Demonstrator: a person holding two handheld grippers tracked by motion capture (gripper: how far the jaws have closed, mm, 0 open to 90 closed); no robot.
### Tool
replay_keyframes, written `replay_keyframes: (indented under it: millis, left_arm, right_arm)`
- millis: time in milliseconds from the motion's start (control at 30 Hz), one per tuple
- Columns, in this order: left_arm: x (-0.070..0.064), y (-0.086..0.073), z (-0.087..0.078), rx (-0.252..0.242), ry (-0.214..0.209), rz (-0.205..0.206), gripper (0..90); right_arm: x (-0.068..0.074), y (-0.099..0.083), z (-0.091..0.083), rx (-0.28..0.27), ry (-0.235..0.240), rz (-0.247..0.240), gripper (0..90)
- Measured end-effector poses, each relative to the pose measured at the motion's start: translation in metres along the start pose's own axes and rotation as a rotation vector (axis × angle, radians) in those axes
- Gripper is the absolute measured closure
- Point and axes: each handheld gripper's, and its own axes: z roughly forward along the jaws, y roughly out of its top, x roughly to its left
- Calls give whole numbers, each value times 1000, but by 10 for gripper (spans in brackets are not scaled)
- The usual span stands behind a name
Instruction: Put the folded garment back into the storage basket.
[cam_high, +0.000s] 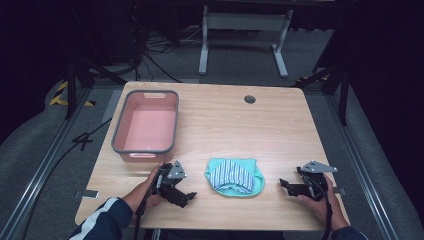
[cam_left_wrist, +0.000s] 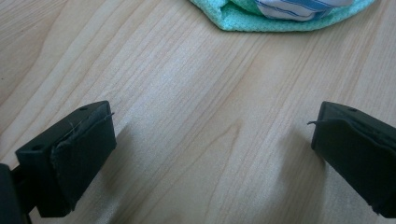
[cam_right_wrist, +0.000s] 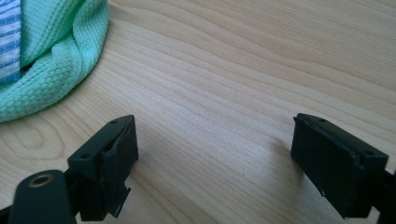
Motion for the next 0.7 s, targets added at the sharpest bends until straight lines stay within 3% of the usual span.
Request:
replay_keyframes:
  millis: [400, 533, 633, 700]
  left_arm:
    - [2, 1, -2, -8, -35, 54, 57]
    - [1, 8, 0, -13, -33, 41, 206]
    - [-3, 17, 2, -12, -47, 60, 223]
    - [-7, 23, 3, -3, -2, 90, 240]
  right_arm:
    - [-1, 2, -1, 22, 13, 1, 158]
    - [2, 4, -3, 22, 28, -15, 255]
    - [6, 7, -5, 10, 76, -33, 308]
    - [11, 12, -6, -7, 94, -40, 326]
